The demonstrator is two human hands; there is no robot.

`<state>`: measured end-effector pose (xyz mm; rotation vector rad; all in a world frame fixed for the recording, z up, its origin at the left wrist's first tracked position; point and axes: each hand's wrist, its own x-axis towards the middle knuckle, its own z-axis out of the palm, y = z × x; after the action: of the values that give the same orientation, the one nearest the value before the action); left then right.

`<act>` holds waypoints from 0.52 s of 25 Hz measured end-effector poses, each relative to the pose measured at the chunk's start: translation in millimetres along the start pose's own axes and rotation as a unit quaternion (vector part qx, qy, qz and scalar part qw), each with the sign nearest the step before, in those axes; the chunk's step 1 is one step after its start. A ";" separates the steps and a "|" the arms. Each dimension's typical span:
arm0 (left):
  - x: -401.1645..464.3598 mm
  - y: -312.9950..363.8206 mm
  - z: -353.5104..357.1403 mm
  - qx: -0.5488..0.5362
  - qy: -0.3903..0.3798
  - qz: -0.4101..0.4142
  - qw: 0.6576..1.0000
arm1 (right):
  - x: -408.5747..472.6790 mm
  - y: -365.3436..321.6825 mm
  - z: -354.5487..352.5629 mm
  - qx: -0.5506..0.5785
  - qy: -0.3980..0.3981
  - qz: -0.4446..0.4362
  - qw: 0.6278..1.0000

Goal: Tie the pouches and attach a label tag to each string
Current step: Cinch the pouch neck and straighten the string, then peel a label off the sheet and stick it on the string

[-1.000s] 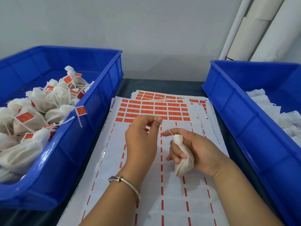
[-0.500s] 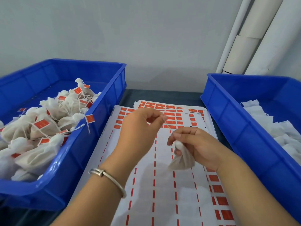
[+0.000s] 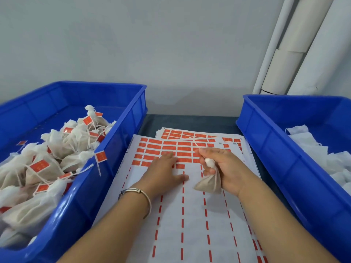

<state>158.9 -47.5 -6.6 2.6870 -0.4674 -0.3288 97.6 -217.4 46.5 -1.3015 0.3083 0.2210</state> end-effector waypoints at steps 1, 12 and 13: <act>1.5 -1.7 3.4 0.017 0.005 0.012 1.000 | 4.0 1.9 -0.5 -0.009 0.008 0.005 1.000; 4.7 3.7 18.8 0.065 0.099 -0.005 0.993 | 23.0 31.2 4.3 -0.034 0.098 -0.010 0.995; 5.1 5.2 19.8 0.065 0.122 -0.013 0.990 | 22.6 33.4 4.8 -0.044 0.103 -0.019 0.994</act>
<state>156.4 -60.6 -23.0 2.8114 -0.3912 0.0245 108.2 -204.5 9.5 -1.4201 0.4519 0.0683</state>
